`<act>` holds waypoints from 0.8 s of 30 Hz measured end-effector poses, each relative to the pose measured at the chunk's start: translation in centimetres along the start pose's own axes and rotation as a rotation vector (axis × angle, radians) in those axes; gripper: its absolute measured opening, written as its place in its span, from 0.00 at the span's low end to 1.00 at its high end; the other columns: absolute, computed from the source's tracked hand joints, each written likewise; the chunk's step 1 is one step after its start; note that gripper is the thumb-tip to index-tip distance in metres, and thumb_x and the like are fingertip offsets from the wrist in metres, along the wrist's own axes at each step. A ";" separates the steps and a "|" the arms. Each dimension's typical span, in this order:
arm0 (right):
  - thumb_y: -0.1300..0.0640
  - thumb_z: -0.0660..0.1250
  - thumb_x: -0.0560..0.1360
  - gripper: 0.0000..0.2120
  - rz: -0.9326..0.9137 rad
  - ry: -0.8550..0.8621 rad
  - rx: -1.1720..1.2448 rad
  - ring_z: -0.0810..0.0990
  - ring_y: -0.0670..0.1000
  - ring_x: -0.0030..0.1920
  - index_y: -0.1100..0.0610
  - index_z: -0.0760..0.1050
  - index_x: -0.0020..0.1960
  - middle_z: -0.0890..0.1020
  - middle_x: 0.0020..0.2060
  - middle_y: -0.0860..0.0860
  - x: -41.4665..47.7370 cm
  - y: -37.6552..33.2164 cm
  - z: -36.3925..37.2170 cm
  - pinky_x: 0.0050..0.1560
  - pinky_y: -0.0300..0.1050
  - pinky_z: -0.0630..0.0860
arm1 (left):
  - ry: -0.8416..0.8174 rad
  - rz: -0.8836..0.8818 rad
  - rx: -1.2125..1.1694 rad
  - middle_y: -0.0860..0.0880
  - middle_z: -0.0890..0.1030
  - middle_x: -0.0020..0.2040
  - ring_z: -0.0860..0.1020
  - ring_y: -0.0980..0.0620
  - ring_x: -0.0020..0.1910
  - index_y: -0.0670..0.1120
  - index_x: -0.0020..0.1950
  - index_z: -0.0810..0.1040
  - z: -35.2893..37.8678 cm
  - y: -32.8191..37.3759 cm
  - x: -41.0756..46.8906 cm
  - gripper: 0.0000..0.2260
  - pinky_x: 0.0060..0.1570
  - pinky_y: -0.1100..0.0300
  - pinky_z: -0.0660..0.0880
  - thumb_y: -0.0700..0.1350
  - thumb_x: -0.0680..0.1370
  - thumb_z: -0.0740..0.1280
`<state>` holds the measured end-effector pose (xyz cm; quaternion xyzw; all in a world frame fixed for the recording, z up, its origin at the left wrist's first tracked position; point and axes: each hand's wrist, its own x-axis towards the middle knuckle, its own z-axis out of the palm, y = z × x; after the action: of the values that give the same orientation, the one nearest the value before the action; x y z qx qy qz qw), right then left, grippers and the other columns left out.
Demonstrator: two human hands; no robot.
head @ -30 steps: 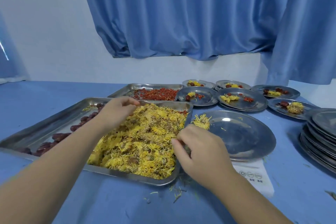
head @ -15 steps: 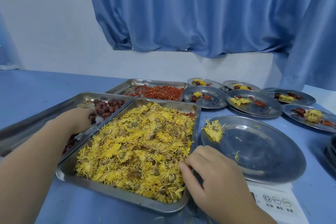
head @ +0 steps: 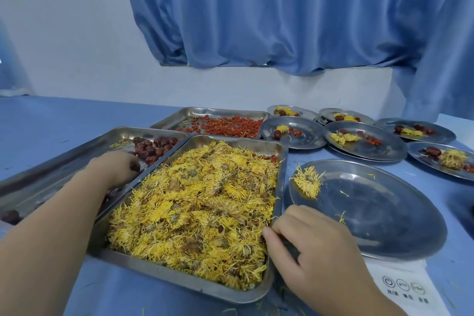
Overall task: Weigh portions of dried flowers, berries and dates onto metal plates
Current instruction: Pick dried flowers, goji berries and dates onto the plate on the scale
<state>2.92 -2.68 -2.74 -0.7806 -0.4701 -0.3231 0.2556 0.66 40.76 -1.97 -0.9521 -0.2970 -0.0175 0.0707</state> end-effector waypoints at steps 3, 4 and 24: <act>0.49 0.60 0.75 0.16 0.006 0.017 0.013 0.67 0.44 0.28 0.51 0.71 0.30 0.69 0.26 0.44 0.0 0.0 -0.2 0.23 0.40 0.67 | 0.034 -0.013 -0.041 0.54 0.81 0.48 0.79 0.53 0.47 0.53 0.54 0.81 -0.5 -0.4 -0.5 0.10 0.51 0.50 0.79 0.54 0.78 0.63; 0.50 0.60 0.75 0.16 0.010 0.029 0.020 0.67 0.44 0.28 0.52 0.70 0.30 0.69 0.26 0.45 0.0 0.0 -0.4 0.23 0.40 0.66 | 0.069 -0.022 -0.067 0.54 0.81 0.47 0.79 0.53 0.46 0.53 0.55 0.80 -0.8 -0.4 -0.7 0.11 0.50 0.49 0.79 0.55 0.78 0.62; 0.61 0.66 0.75 0.18 0.587 0.446 0.289 0.68 0.53 0.30 0.61 0.67 0.28 0.69 0.23 0.53 -1.3 6.0 -5.7 0.30 0.42 0.64 | 0.281 0.980 -0.253 0.56 0.73 0.58 0.73 0.55 0.55 0.56 0.65 0.72 -10.1 27.1 -12.1 0.15 0.54 0.56 0.73 0.51 0.78 0.63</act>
<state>6.40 -10.00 -0.55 -0.7484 -0.2007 -0.3285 0.5402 6.16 10.46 3.79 -0.9688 0.2002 -0.1459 -0.0059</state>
